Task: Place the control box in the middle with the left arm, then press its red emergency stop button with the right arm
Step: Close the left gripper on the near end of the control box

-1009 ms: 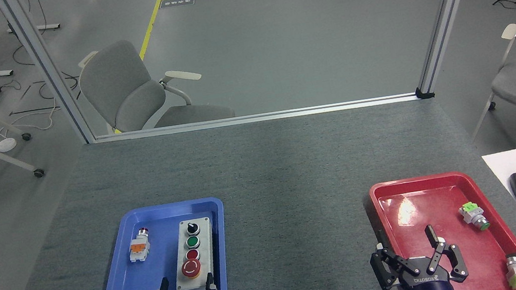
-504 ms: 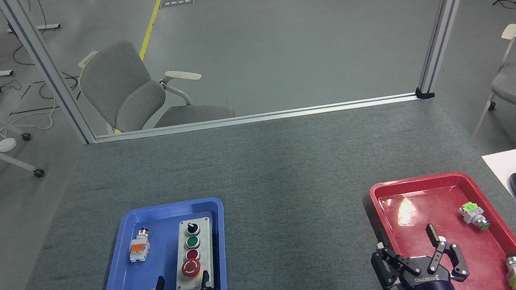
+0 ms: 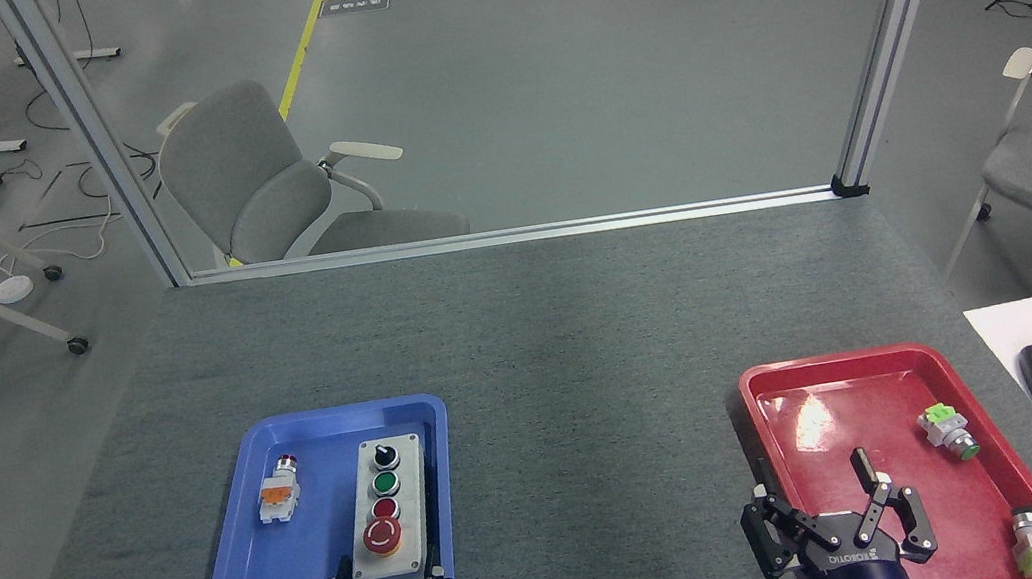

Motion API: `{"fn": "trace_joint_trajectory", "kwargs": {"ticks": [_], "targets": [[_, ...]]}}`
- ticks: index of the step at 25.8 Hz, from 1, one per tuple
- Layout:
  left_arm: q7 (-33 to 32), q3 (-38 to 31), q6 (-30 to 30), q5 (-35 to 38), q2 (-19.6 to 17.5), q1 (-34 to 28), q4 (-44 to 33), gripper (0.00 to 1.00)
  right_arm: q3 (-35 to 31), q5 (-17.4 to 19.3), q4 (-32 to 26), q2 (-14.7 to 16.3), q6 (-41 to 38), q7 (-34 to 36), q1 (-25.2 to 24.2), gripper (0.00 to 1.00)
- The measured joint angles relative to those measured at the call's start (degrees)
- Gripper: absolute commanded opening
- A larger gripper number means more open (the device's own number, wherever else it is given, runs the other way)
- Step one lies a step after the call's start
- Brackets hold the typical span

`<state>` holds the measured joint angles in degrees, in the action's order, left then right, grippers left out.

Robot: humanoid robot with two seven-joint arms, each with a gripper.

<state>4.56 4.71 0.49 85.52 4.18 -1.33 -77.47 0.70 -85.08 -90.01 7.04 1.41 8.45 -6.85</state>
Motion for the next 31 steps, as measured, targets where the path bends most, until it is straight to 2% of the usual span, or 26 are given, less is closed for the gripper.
{"fn": "trace_joint_trajectory", "kwargs": {"ticks": [10, 20, 23, 28, 31], "targets": [[0.0, -0.1, 0.3, -0.6, 0.2, 4.8, 6.0, 0.99, 0.0, 0.0, 0.0, 0.0, -0.1, 0.0, 0.0, 0.98], [0.5, -0.1, -0.3, -3.8, -0.7, 5.6, 7.9, 0.98, 0.0, 0.0, 0.0, 0.0, 0.0, 0.2, 0.0, 0.98], [0.9, -0.1, -0.4, -3.8, -0.8, 5.9, 9.0, 0.95, 0.0, 0.0, 0.0, 0.0, 0.0, 0.2, 0.0, 0.98], [0.9, -0.1, -0.7, -3.9, -1.2, 6.3, 9.8, 0.77, 0.0, 0.0, 0.0, 0.1, 0.0, 0.1, 0.1, 0.97], [0.9, -0.1, -0.6, -3.9, -1.6, 6.7, 10.0, 0.59, 0.0, 0.0, 0.0, 0.1, 0.0, 0.1, 0.1, 0.98]]}}
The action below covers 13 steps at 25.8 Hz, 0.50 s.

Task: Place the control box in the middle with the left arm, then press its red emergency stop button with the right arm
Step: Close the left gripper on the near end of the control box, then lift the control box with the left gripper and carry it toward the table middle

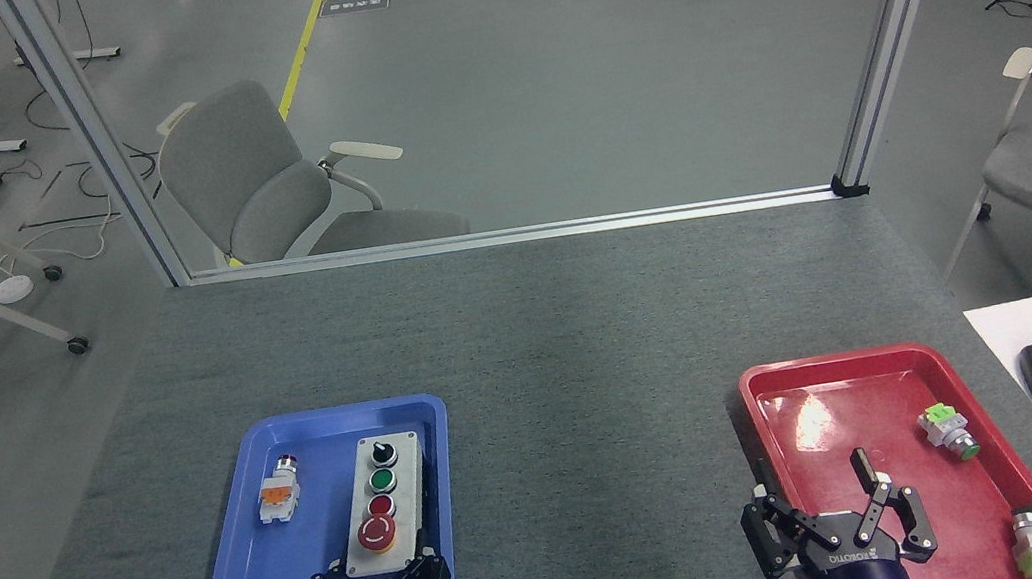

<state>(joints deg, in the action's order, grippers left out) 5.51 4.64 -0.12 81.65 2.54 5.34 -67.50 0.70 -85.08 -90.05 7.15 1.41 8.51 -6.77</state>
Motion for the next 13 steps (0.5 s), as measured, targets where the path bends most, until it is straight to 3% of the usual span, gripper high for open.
{"fn": "trace_joint_trajectory", "kwargs": {"ticks": [3, 6, 7, 13], "targets": [[-0.2, 0.0, -0.4, 0.0, -0.3, 0.2, 0.1, 0.36, 0.0, 0.0, 0.0, 0.0, 0.0, 0.0, 0.0, 0.98], [-0.4, -0.1, -1.9, -0.1, -0.5, 0.4, 0.2, 0.04, 0.0, 0.0, 0.0, 0.1, 0.0, -0.1, 0.0, 0.98], [-0.5, -0.2, -2.3, -0.1, -0.5, 0.5, 0.2, 0.00, 0.0, 0.0, 0.0, 0.1, 0.0, -0.1, 0.0, 0.97], [-0.4, -0.5, -5.3, -1.3, -0.8, 0.7, -0.4, 0.00, 0.0, 0.0, 0.0, 0.1, 0.0, -0.1, 0.0, 0.98]]}}
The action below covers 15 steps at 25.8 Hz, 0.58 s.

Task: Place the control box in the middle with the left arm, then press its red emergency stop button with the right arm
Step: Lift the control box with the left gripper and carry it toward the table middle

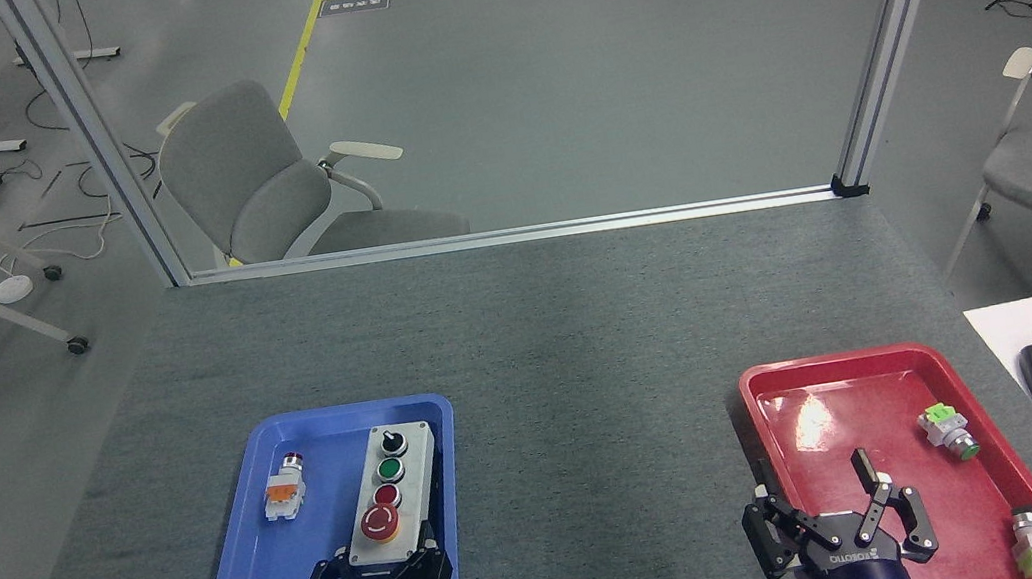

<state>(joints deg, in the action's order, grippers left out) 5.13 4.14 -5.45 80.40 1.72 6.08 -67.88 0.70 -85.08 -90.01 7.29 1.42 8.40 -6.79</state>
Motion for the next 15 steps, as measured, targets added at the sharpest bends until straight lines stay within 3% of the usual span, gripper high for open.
{"fn": "trace_joint_trajectory", "kwargs": {"ticks": [5, 11, 15], "targets": [[0.1, -0.2, -0.6, -2.2, -1.2, 0.8, -2.5, 0.00, 0.0, 0.0, 0.0, 0.0, 0.0, -0.2, 0.0, 0.98], [-0.7, 0.4, -0.6, -3.1, -1.9, 0.6, -11.1, 0.00, 0.0, 0.0, 0.0, 0.0, 0.0, -0.1, -0.1, 0.98], [-2.0, 6.1, 0.0, -2.5, -1.5, 0.5, -13.7, 0.00, 0.0, 0.0, 0.0, 0.0, 0.0, 0.0, -0.1, 0.97]]}}
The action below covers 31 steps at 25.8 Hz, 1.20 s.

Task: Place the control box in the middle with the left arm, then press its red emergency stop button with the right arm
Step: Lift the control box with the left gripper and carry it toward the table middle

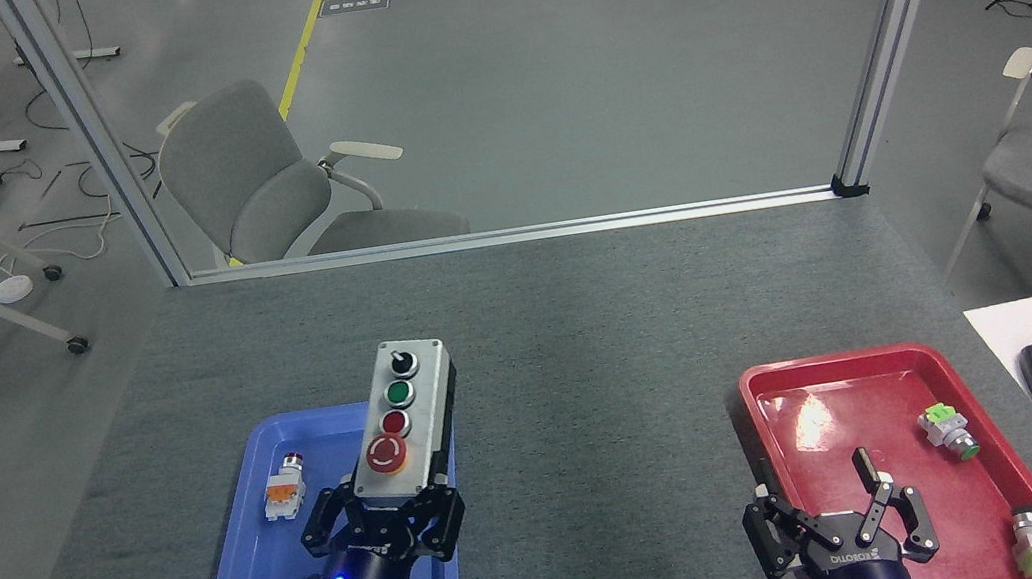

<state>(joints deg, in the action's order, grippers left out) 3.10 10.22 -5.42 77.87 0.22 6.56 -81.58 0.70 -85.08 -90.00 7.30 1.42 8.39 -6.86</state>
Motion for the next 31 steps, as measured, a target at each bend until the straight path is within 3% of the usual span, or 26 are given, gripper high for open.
{"fn": "trace_joint_trajectory", "kwargs": {"ticks": [5, 10, 14, 20, 31], "targets": [[-0.4, 10.4, 3.2, 0.4, 1.4, 0.9, 1.0, 0.00, 0.0, 0.0, 0.0, 0.0, 0.0, 0.1, 0.0, 0.98], [-0.5, 18.1, 6.3, 0.5, 4.3, 3.9, 8.9, 0.00, 0.0, 0.0, 0.0, 0.0, -0.1, 0.1, 0.0, 0.97], [-0.3, 20.4, 7.4, 1.0, 6.7, 7.2, 16.5, 0.00, 0.0, 0.0, 0.0, 0.0, -0.1, 0.1, 0.0, 0.98], [0.0, 22.3, 8.2, 1.1, 7.4, 10.5, 24.6, 0.00, -0.2, 0.0, 0.0, 0.0, -0.1, 0.1, 0.0, 0.97], [-0.3, 24.5, 8.9, 0.1, 7.5, 11.1, 25.7, 0.00, 0.0, 0.1, 0.1, -0.4, -0.2, -1.6, 0.0, 0.95]]}}
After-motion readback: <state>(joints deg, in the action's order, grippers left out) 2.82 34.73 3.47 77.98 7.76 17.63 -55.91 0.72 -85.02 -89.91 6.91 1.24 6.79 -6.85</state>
